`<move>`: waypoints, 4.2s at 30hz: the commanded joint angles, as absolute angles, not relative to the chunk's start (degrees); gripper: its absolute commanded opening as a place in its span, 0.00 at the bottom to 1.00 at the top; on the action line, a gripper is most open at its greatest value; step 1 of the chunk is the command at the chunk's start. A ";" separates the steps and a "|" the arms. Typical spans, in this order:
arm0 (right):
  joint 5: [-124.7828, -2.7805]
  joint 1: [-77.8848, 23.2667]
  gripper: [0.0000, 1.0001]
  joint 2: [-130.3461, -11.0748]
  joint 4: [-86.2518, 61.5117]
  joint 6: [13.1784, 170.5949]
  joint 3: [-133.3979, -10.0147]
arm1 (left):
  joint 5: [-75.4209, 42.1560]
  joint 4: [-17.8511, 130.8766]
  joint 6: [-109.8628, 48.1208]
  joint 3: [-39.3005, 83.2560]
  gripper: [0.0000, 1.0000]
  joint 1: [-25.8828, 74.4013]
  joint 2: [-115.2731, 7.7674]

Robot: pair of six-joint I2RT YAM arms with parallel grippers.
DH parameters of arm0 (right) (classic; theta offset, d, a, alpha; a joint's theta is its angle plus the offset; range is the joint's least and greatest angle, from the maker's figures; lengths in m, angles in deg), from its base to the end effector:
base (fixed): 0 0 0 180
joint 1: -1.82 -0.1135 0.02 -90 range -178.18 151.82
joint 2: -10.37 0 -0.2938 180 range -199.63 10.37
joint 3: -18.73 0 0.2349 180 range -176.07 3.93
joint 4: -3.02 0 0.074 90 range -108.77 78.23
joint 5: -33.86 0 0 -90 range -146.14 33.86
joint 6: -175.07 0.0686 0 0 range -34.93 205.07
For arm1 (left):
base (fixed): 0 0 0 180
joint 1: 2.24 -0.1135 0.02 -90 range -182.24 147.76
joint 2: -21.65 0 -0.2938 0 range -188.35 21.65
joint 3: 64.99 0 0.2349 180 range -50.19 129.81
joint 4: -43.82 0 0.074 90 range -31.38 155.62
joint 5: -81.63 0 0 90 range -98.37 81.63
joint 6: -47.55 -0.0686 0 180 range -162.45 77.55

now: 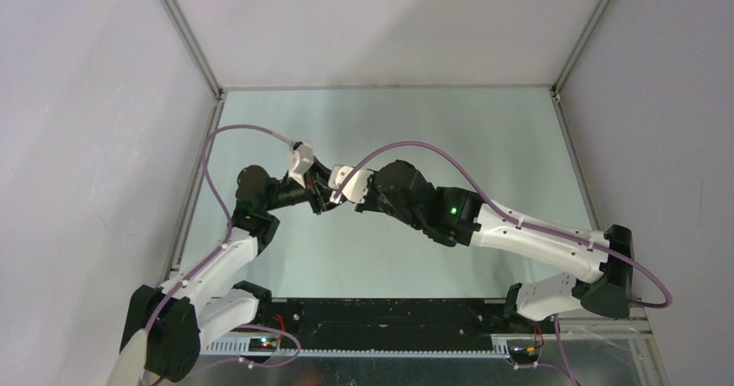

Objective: Insert the wireless bluetooth earbuds into the charging case
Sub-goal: Place the earbud in the charging case, then close the charging case.

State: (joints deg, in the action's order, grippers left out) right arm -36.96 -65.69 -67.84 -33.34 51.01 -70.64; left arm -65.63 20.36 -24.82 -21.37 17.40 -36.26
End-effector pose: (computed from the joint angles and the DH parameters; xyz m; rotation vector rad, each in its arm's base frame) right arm 0.1417 0.2834 0.3875 -1.3953 1.4117 0.0411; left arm 0.1701 -0.1220 0.3221 0.8931 1.3407 -1.2104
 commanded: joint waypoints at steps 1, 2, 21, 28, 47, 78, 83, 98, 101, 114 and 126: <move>-39.42 -66.38 0.10 -67.20 -34.12 51.68 -70.52 | -66.46 17.21 -24.26 -21.45 0.00 17.70 -35.24; -39.39 -66.39 0.10 -66.74 -34.11 51.63 -70.54 | -66.38 17.21 -24.35 -21.50 0.00 17.69 -35.26; -41.31 -65.79 0.25 -63.87 -35.31 51.75 -70.52 | -64.96 10.57 -20.56 -22.67 0.00 17.05 -35.55; -43.21 -65.34 0.29 -62.58 -35.98 51.77 -70.58 | -65.50 8.67 -19.46 -22.75 0.00 16.93 -35.48; -50.84 -60.77 0.59 -56.34 -38.96 53.06 -72.84 | -67.78 2.06 -15.95 -23.49 0.00 16.64 -35.14; -51.37 -60.21 0.57 -64.39 -40.83 59.56 -80.76 | -69.28 -7.30 -10.72 -25.57 0.00 16.67 -34.20; -51.39 -60.39 0.57 -64.54 -41.45 59.19 -81.26 | -69.34 -7.34 -10.55 -25.50 0.00 16.72 -34.07; -47.31 -54.13 0.57 -63.34 -36.45 59.70 -80.98 | -70.49 -4.29 -13.18 -25.59 0.00 17.35 -34.93; -47.52 -53.93 0.58 -64.85 -35.66 59.69 -80.92 | -70.61 -3.32 -13.77 -25.58 0.00 17.61 -34.96; -53.73 -53.80 0.58 -70.72 -37.49 62.34 -83.92 | -72.83 4.10 -20.47 -25.57 0.00 18.92 -34.66; -60.47 -53.55 0.58 -70.66 -38.65 60.55 -82.04 | -73.84 6.03 -21.81 -25.36 0.00 19.12 -34.26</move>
State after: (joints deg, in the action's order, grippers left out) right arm -56.63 -53.82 -71.10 -38.15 61.02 -80.98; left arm -72.99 6.43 -20.04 -25.13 18.71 -35.23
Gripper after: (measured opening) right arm 0.578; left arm 0.329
